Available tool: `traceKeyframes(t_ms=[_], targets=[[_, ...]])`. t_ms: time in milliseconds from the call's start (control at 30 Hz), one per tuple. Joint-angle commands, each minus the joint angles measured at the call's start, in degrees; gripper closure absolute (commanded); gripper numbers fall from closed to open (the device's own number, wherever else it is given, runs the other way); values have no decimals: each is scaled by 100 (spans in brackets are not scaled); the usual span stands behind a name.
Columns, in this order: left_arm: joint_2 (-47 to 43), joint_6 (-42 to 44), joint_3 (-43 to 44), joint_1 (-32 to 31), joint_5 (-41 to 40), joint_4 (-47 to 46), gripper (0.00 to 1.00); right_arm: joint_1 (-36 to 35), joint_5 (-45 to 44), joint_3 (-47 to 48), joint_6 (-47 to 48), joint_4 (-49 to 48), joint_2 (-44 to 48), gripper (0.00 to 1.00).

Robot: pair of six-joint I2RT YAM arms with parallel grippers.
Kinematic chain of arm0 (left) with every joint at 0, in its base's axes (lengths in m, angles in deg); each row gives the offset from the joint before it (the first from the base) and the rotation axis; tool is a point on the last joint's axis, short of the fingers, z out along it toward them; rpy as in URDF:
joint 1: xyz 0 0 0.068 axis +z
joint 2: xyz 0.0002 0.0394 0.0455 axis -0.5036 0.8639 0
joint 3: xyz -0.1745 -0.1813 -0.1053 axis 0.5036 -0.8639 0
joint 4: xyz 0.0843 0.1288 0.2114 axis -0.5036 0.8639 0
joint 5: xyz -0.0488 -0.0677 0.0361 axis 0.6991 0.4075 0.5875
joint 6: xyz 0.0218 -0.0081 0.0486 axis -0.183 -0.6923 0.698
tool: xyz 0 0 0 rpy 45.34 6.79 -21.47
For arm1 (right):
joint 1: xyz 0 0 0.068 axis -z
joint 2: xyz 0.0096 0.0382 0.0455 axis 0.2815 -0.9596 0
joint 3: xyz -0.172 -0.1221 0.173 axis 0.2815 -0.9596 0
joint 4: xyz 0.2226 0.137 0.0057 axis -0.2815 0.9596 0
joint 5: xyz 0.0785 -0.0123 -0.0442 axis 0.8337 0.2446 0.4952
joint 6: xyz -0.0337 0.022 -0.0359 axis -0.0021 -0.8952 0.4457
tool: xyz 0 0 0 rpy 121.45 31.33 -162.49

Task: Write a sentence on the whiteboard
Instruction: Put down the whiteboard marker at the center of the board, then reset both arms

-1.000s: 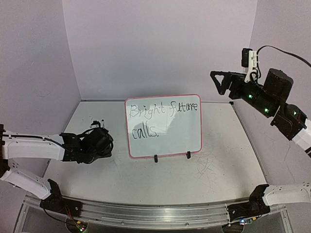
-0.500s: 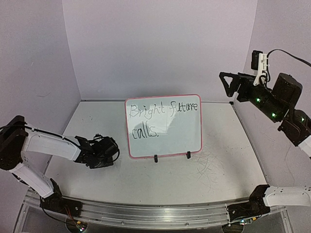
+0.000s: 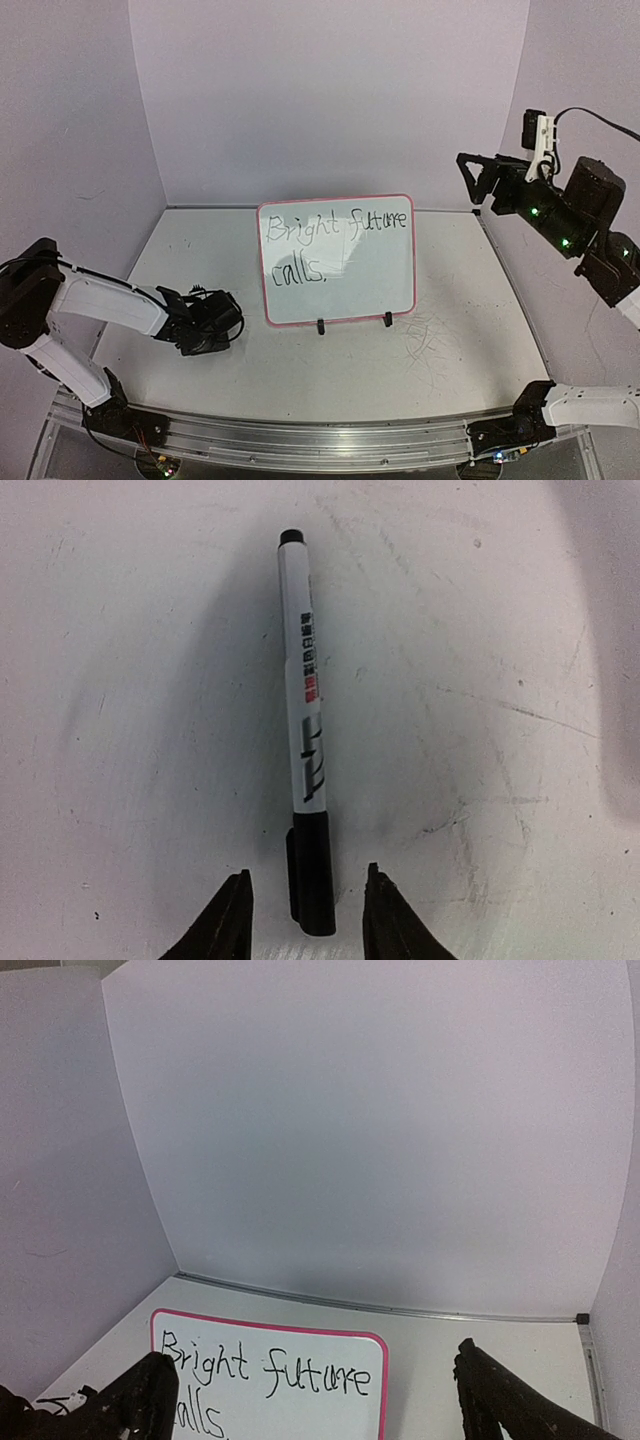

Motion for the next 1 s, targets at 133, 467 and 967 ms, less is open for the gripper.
traceKeyframes(t_ms=[133, 467, 967], targets=[[-1187, 657, 1037, 38, -1236, 1061, 33, -17, -996, 300, 230, 97, 211, 2], [-2754, 4043, 3167, 39, -2182, 256, 12, -19, -1743, 707, 439, 161, 533, 2], [-2411, 6767, 4681, 38, -136, -2143, 7, -21, -2027, 1234, 277, 384, 352, 2]])
